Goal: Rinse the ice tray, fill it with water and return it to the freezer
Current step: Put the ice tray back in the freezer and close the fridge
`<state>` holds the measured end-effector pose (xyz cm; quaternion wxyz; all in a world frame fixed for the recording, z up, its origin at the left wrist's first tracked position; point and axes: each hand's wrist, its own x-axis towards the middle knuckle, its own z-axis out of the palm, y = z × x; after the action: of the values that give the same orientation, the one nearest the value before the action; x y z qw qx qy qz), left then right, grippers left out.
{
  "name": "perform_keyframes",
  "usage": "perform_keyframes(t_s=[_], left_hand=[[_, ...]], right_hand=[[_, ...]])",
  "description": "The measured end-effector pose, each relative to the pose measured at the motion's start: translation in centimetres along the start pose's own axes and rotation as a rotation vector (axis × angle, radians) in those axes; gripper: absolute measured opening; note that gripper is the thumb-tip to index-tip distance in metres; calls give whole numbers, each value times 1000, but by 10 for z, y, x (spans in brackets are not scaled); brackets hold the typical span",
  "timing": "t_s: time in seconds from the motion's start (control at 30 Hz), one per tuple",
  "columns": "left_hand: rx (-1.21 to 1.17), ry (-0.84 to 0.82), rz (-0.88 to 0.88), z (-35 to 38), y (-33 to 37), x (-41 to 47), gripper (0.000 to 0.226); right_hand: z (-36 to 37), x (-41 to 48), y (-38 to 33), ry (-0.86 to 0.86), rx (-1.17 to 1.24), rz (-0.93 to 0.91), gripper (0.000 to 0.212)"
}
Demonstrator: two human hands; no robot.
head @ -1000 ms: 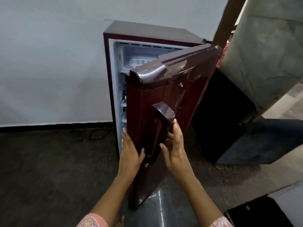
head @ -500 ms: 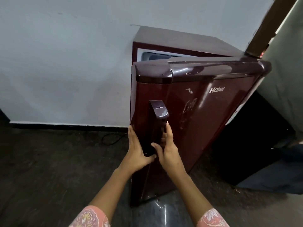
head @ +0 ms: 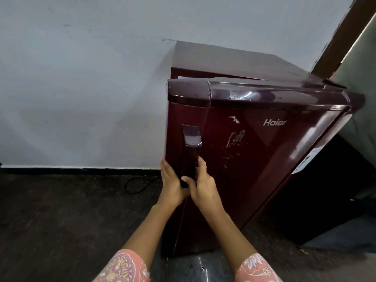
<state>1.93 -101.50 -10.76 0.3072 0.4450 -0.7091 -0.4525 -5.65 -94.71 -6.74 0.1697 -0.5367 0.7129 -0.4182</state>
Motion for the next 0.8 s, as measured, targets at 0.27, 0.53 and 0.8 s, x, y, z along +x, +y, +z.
perform_keyframes(t_s=[0.27,0.53,0.8], left_hand=[[-14,-63,-25,-6,-8,40,123],[20,-83,12,-10,-12,66,122],[50,-121,12,-11,-18,74,125]], right_hand=[[9,39,-7,-12,9,90,65],[17,64,-7,21,-42,86,64],[18,68,-7,2,-76,100,66]])
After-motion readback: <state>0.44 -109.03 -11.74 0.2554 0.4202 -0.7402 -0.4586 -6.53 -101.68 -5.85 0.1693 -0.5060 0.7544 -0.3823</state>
